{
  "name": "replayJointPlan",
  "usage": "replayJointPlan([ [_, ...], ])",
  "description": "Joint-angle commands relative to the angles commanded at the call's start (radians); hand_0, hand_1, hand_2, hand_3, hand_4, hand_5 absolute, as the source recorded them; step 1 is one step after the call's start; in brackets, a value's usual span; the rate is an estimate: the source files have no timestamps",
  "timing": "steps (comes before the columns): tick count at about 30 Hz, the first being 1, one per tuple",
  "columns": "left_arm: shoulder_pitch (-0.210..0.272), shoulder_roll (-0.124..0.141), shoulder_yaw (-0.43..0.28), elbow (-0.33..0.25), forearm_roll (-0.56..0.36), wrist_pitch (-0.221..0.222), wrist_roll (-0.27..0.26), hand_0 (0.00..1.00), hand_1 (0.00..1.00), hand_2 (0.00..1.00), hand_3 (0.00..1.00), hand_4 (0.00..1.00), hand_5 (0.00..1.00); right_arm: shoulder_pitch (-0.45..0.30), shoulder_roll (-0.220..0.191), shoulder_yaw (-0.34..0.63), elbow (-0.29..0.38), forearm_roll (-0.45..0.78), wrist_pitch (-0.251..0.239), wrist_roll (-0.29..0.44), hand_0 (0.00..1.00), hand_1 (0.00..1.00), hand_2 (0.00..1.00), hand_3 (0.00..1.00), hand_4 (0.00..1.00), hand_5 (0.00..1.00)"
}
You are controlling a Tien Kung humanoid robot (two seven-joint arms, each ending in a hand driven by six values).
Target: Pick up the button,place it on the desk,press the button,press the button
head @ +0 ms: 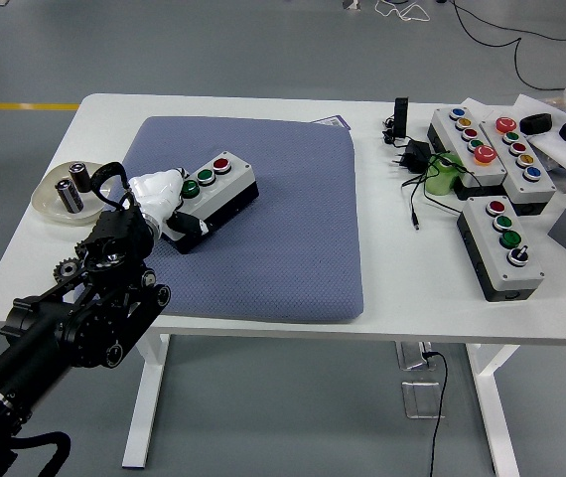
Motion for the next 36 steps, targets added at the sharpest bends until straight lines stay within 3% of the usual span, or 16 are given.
replayJointPlan([
  [6,-0.033,0.064,0.023,0.020,0.000,0.033,-0.188,0.052,0.124,0.112,0.223,0.759,0.076,0.001,0.000,0.002,0.000,-0.001,0.000,0.000,0.642,0.571,0.625,0.627,0.231,0.239],
  [12,-0.096,0.127,0.041,0.068,-0.007,0.043,-0.431,0.052,0.131,0.115,0.225,0.752,0.043,0.001,0.001,0.003,0.000,0.000,0.000,0.000,0.642,0.570,0.625,0.627,0.231,0.239],
  [17,-0.140,0.188,0.147,0.086,-0.067,0.066,-0.605,0.079,0.160,0.127,0.232,0.749,0.015,0.003,0.001,0.006,0.000,-0.007,0.002,-0.002,0.641,0.570,0.625,0.627,0.231,0.239],
  [21,-0.156,0.223,0.250,0.079,-0.119,0.095,-0.710,0.110,0.181,0.136,0.234,0.738,0.002,0.004,0.001,0.006,0.000,-0.009,0.003,-0.003,0.641,0.570,0.623,0.627,0.231,0.238],
  [25,-0.151,0.239,0.319,0.070,-0.129,0.109,-0.737,0.110,0.181,0.136,0.234,0.738,0.002,0.003,0.001,0.007,0.000,-0.010,0.003,-0.003,0.641,0.570,0.623,0.627,0.231,0.238],
  [36,-0.125,0.230,0.338,0.076,-0.128,0.100,-0.728,0.116,0.180,0.141,0.235,0.729,0.002,0.003,0.002,0.003,0.000,-0.015,0.002,-0.002,0.642,0.570,0.622,0.627,0.232,0.241],
])
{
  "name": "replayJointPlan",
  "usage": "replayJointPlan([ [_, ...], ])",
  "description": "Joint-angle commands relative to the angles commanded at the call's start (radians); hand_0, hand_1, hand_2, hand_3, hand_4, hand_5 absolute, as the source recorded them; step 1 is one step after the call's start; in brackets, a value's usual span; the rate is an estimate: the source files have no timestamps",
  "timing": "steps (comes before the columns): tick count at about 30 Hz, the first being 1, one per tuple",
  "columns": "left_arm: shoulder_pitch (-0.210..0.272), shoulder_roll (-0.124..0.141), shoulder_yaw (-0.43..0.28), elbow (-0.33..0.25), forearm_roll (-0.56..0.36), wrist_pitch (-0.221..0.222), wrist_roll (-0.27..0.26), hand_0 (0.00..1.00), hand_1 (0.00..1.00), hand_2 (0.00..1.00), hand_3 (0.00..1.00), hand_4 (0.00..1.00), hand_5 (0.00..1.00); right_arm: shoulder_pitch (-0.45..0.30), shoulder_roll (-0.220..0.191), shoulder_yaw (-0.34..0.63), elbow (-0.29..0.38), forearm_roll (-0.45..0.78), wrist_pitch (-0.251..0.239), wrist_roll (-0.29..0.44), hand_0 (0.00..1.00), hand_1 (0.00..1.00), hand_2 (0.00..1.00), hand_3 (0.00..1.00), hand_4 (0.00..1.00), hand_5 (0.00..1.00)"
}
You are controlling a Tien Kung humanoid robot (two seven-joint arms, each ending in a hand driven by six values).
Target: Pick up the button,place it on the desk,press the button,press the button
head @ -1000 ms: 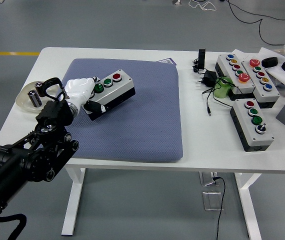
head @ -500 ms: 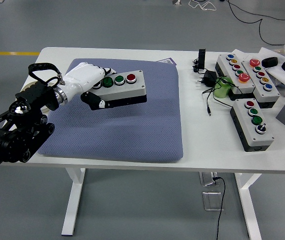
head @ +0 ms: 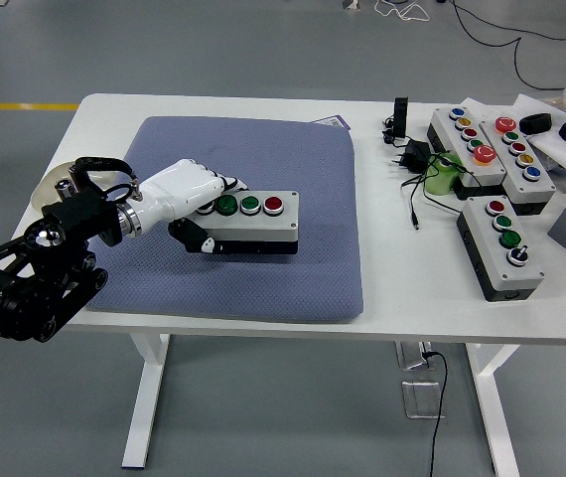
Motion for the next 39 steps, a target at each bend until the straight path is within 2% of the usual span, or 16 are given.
replayJointPlan([
  [8,0.006,-0.003,0.023,0.010,-0.013,0.022,-0.016,0.133,0.194,0.148,0.242,0.732,0.002,0.001,0.001,0.000,0.000,-0.002,0.000,-0.001,0.642,0.570,0.622,0.627,0.232,0.240],
  [9,0.006,-0.003,0.023,0.012,-0.012,0.025,-0.018,0.133,0.194,0.148,0.242,0.732,0.002,0.001,0.001,0.000,0.000,-0.003,0.000,-0.001,0.642,0.570,0.622,0.627,0.232,0.240],
  [10,0.006,-0.005,0.024,0.015,-0.005,0.033,-0.021,0.165,0.242,0.182,0.268,0.749,0.002,0.001,0.001,0.000,0.000,-0.003,0.000,-0.001,0.642,0.570,0.622,0.627,0.232,0.241],
  [15,0.010,-0.008,0.023,0.022,0.020,0.040,-0.018,0.165,0.242,0.182,0.268,0.749,0.002,0.001,0.001,0.001,0.000,-0.005,0.000,-0.001,0.642,0.570,0.622,0.627,0.232,0.241],
  [16,0.011,-0.009,0.025,0.022,0.025,0.044,-0.017,0.163,0.323,0.269,0.394,0.743,0.002,0.000,0.000,0.002,0.000,-0.006,0.000,-0.001,0.643,0.570,0.623,0.627,0.232,0.241],
  [21,0.012,-0.011,0.035,0.025,0.042,0.056,-0.010,0.163,0.323,0.269,0.394,0.743,0.002,0.000,0.000,0.003,0.000,-0.006,0.000,-0.001,0.643,0.570,0.623,0.627,0.232,0.241],
  [22,0.012,-0.011,0.035,0.025,0.043,0.057,-0.009,0.284,0.433,0.487,0.661,0.700,0.002,-0.001,0.000,0.002,0.000,-0.005,0.000,-0.001,0.643,0.570,0.622,0.627,0.232,0.241],
  [27,0.018,-0.011,0.036,0.027,0.044,0.043,0.001,0.284,0.433,0.487,0.661,0.700,0.002,-0.002,0.000,0.004,0.000,-0.006,0.000,-0.002,0.643,0.570,0.622,0.627,0.232,0.241],
  [28,0.019,-0.011,0.037,0.029,0.044,0.041,0.002,0.374,0.528,0.612,0.747,0.855,0.119,-0.003,0.000,0.004,0.000,-0.005,-0.001,-0.002,0.644,0.570,0.622,0.626,0.231,0.242],
  [33,0.026,-0.008,0.043,0.028,0.039,0.032,0.018,0.374,0.528,0.612,0.747,0.855,0.119,-0.006,-0.001,0.008,0.000,-0.010,-0.001,-0.003,0.644,0.570,0.622,0.626,0.231,0.242],
  [34,0.028,-0.005,0.044,0.021,0.032,0.033,0.024,0.523,0.693,0.841,0.860,0.910,0.227,-0.007,-0.001,0.007,0.000,-0.009,-0.001,-0.003,0.643,0.570,0.622,0.626,0.231,0.243],
  [39,0.039,0.007,0.034,-0.007,0.007,0.026,0.037,0.523,0.693,0.841,0.860,0.910,0.227,-0.011,-0.001,0.008,0.000,-0.008,-0.001,-0.003,0.643,0.570,0.622,0.626,0.231,0.243],
])
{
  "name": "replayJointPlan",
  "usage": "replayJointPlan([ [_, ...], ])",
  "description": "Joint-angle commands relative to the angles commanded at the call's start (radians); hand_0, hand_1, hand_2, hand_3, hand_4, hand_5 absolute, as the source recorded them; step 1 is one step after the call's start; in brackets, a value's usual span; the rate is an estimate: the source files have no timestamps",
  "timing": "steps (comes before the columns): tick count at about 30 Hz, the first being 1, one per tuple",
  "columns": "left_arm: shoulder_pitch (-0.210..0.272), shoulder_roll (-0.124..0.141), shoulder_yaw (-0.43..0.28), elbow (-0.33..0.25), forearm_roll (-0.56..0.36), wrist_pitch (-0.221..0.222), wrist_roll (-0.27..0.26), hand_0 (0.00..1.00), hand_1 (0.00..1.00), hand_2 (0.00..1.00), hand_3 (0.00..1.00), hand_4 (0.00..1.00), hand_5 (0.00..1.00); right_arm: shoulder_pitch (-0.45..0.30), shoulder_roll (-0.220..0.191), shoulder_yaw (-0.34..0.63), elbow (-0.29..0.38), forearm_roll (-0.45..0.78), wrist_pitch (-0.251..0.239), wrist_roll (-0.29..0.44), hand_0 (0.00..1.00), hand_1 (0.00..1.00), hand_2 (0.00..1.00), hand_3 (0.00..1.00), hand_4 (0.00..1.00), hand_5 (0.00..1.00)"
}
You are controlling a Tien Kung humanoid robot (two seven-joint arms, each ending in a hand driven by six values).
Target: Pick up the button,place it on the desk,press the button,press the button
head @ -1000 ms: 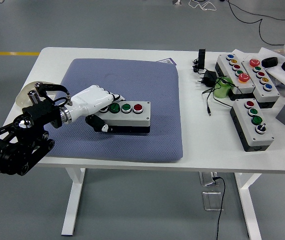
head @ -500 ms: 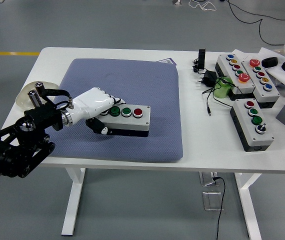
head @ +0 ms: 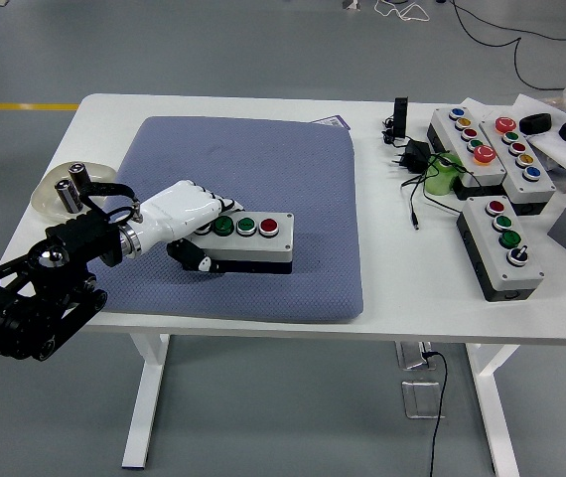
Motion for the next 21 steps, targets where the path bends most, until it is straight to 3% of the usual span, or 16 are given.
replayJointPlan([
  [1,0.002,0.001,-0.002,-0.003,-0.002,-0.004,0.001,0.620,0.758,0.910,0.884,0.956,0.320,-0.001,0.000,0.000,0.000,0.001,0.000,0.000,0.643,0.570,0.621,0.626,0.232,0.244],
  [6,0.010,0.007,-0.021,-0.025,-0.005,-0.044,0.010,0.620,0.758,0.910,0.884,0.956,0.320,-0.002,0.000,0.000,0.000,0.001,0.000,0.000,0.643,0.570,0.621,0.626,0.232,0.244],
  [7,0.011,0.008,-0.024,-0.028,-0.005,-0.050,0.012,0.805,0.871,0.983,0.952,0.998,0.427,-0.002,0.000,0.000,0.000,0.001,0.000,0.000,0.643,0.570,0.621,0.626,0.231,0.240],
  [11,0.030,0.015,-0.071,-0.070,0.006,-0.105,0.026,0.805,0.871,0.983,0.952,0.998,0.427,0.001,0.001,0.000,0.000,-0.001,0.000,0.001,0.643,0.570,0.621,0.626,0.231,0.240],
  [12,0.038,0.018,-0.091,-0.089,0.009,-0.114,0.028,0.805,0.871,0.983,0.952,0.998,0.427,0.002,0.001,0.000,0.000,-0.001,0.000,0.001,0.643,0.570,0.621,0.626,0.231,0.240],
  [13,0.048,0.021,-0.110,-0.107,0.008,-0.125,0.029,0.940,0.952,0.998,0.988,0.998,0.466,0.002,0.001,0.000,0.000,0.000,0.000,0.001,0.644,0.570,0.621,0.626,0.231,0.241],
  [18,0.108,0.038,-0.242,-0.257,0.007,-0.175,0.033,0.940,0.952,0.998,0.988,0.998,0.466,0.004,0.000,0.003,0.000,-0.001,-0.002,0.003,0.644,0.570,0.621,0.626,0.231,0.241],
  [19,0.119,0.040,-0.266,-0.291,0.008,-0.187,0.036,0.994,0.981,0.998,0.981,0.998,0.463,0.004,0.000,0.004,0.000,-0.001,-0.002,0.003,0.643,0.569,0.621,0.626,0.231,0.240],
  [21,0.133,0.042,-0.294,-0.338,0.006,-0.207,0.042,0.994,0.981,0.998,0.981,0.998,0.463,0.004,0.000,0.004,0.000,-0.002,-0.002,0.003,0.643,0.569,0.621,0.626,0.231,0.240],
])
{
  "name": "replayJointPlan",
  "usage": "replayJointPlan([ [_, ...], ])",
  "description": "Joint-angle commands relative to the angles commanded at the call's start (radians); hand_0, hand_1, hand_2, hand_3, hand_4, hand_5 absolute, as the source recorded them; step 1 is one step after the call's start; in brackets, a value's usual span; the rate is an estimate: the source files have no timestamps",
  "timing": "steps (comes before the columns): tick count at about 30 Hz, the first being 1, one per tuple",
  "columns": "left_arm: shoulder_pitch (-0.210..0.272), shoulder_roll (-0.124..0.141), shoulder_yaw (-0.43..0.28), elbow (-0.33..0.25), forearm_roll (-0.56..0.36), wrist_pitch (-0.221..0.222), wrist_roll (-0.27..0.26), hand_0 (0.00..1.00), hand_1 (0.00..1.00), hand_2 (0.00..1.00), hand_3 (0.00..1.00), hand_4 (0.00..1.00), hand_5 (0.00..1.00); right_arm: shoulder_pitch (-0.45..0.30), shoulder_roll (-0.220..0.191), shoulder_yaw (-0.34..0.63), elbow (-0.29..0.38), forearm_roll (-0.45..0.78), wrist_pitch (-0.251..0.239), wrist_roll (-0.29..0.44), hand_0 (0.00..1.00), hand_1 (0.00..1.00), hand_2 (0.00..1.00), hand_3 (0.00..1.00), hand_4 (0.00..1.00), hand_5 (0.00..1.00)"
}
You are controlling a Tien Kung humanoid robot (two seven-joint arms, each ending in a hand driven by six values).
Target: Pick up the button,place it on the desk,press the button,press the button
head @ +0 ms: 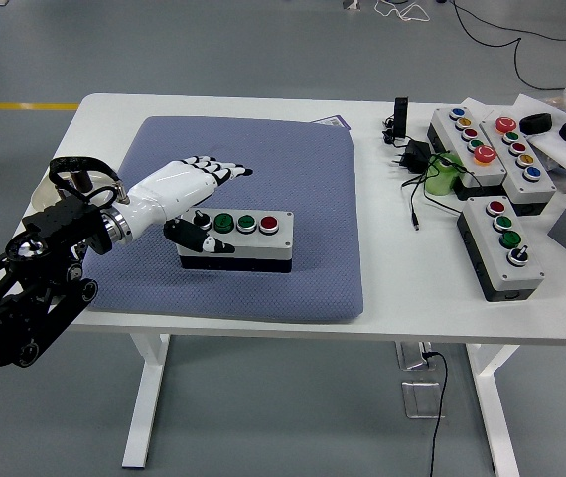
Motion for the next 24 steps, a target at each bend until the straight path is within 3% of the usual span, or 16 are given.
replayJointPlan([
  [3,0.026,0.005,-0.043,-0.087,0.023,-0.037,0.031,0.994,0.981,0.998,0.981,0.998,0.463,0.000,0.000,0.001,0.000,-0.002,0.000,0.000,0.643,0.569,0.621,0.626,0.231,0.240],
  [4,0.032,0.006,-0.050,-0.106,0.040,-0.041,0.044,0.673,0.774,0.849,0.949,0.866,0.214,0.000,0.000,0.001,0.000,-0.002,0.000,0.000,0.643,0.569,0.620,0.626,0.231,0.240],
  [7,0.049,0.008,-0.079,-0.171,0.115,-0.074,0.082,0.673,0.774,0.849,0.949,0.866,0.214,0.001,-0.001,0.001,0.000,-0.003,0.000,0.001,0.643,0.569,0.620,0.626,0.231,0.240],
  [9,0.056,0.010,-0.092,-0.204,0.115,-0.104,0.113,0.673,0.774,0.849,0.949,0.866,0.214,0.001,0.000,0.000,0.000,0.000,-0.001,0.001,0.643,0.569,0.620,0.626,0.231,0.240],
  [10,0.057,0.010,-0.096,-0.213,0.115,-0.118,0.123,0.309,0.316,0.341,0.879,0.728,0.002,0.001,0.000,-0.001,0.000,0.001,-0.001,0.001,0.642,0.569,0.619,0.626,0.231,0.238],
  [15,0.060,0.015,-0.109,-0.246,0.115,-0.234,0.175,0.309,0.316,0.341,0.879,0.728,0.002,0.003,0.000,-0.001,0.000,0.000,-0.001,0.001,0.642,0.569,0.619,0.626,0.231,0.238],
  [16,0.060,0.016,-0.109,-0.249,0.115,-0.255,0.181,0.120,0.058,0.136,0.782,0.627,0.002,0.003,0.000,-0.002,0.000,0.001,-0.001,0.001,0.642,0.568,0.620,0.626,0.231,0.237],
  [21,0.061,0.020,-0.104,-0.260,0.115,-0.331,0.191,0.120,0.058,0.136,0.782,0.627,0.002,0.004,0.000,0.001,0.000,-0.004,-0.001,0.000,0.642,0.568,0.620,0.626,0.231,0.237],
  [22,0.062,0.020,-0.102,-0.262,0.115,-0.338,0.192,0.031,0.002,0.056,0.760,0.564,0.002,0.004,0.000,0.001,0.000,-0.004,-0.001,0.000,0.642,0.568,0.619,0.626,0.231,0.237],
  [24,0.062,0.020,-0.099,-0.266,0.115,-0.344,0.194,0.031,0.002,0.056,0.760,0.564,0.002,0.003,0.000,0.001,0.000,-0.005,0.000,0.000,0.642,0.568,0.619,0.626,0.231,0.237],
])
